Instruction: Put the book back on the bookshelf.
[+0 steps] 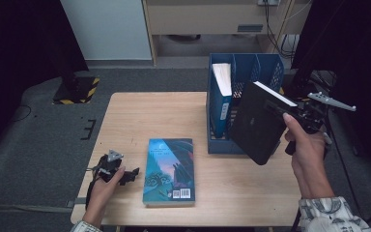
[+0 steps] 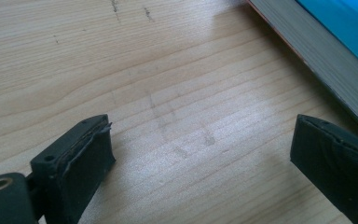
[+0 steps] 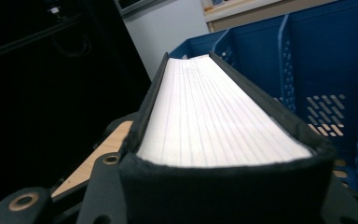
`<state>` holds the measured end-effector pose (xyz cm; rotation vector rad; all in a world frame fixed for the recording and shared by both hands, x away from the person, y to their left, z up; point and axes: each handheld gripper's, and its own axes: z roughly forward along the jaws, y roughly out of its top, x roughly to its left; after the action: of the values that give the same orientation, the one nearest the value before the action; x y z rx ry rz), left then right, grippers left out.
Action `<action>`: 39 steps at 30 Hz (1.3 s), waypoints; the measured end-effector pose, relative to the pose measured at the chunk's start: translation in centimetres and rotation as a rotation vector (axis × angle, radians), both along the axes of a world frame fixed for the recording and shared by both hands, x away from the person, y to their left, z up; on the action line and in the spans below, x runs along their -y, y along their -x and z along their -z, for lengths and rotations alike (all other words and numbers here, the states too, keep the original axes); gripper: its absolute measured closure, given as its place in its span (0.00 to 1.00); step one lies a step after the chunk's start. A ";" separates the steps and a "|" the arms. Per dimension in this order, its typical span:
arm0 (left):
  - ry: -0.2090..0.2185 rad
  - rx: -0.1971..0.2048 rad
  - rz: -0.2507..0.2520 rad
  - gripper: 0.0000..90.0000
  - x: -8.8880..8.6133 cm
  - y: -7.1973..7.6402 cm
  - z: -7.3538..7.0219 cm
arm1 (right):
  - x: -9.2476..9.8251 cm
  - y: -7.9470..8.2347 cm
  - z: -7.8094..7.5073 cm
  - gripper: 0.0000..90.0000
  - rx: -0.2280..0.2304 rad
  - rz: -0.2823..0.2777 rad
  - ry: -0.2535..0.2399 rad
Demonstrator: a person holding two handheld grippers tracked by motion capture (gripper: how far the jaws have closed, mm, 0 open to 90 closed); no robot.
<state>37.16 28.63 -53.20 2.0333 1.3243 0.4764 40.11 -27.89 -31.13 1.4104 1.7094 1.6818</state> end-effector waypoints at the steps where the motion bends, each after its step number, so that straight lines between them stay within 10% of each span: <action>1: 0.000 0.000 0.000 0.06 0.0 0.0 0.0 | 0.2 -0.1 0.1 0.59 0.001 0.009 -0.001; 39: -0.026 0.017 0.014 0.05 0.2 0.1 0.2 | 4.3 -1.2 -0.2 0.58 -0.021 0.110 0.006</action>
<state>37.03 28.45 -53.40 2.0543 1.2990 0.5054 41.35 -32.19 -30.98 1.4957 1.6156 1.6072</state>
